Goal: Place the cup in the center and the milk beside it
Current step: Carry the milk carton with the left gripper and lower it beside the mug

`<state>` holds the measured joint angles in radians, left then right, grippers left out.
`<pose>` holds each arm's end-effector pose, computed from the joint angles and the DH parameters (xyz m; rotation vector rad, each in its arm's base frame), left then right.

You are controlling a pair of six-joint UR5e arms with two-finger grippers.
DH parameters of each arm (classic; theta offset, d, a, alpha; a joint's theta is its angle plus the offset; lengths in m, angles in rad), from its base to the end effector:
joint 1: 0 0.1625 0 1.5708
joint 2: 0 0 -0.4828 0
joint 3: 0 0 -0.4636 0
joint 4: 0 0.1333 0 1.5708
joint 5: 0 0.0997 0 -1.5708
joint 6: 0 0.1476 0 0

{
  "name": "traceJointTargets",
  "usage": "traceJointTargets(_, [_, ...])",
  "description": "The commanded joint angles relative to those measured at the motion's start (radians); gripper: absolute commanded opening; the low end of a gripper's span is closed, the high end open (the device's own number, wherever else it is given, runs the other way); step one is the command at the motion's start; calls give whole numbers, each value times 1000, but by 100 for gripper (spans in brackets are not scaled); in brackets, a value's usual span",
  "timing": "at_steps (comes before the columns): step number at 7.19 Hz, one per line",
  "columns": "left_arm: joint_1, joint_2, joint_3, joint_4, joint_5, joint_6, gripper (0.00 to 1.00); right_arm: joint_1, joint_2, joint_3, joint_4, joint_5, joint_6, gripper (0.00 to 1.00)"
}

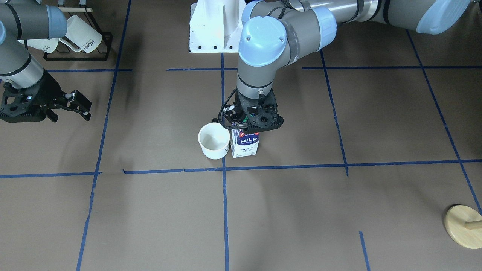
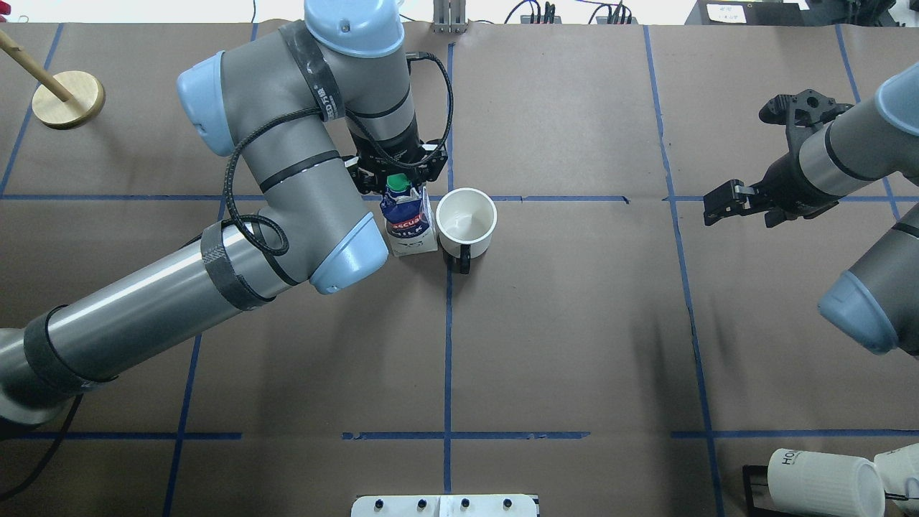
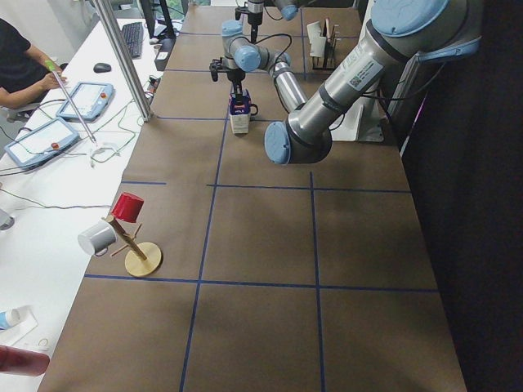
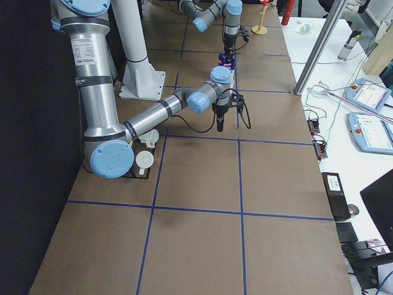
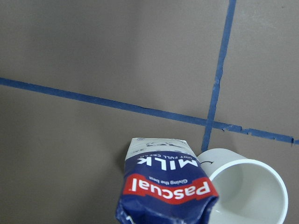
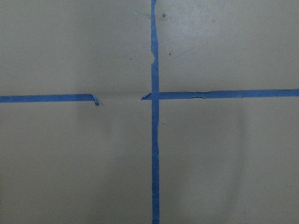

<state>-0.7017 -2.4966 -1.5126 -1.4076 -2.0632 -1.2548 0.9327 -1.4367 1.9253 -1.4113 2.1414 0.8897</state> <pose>0.6050 -0.5945 0.1337 -0.0759 0.8325 -0.1897 -0.3313 -0.5366 0.4622 0.0743 -0.8321 0.0519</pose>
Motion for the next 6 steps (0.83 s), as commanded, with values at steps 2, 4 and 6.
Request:
traceJointTargets(2, [4, 1, -1, -1, 0, 0, 85, 0, -1, 1, 0, 0, 0, 100])
traceJointTargets(4, [-12, 22, -91, 18, 3, 2, 93, 6, 1, 12, -2, 11, -1, 100])
traceJointTargets(6, [-82, 227, -376, 24, 0, 68, 93, 63, -19, 23, -14, 52, -33, 100])
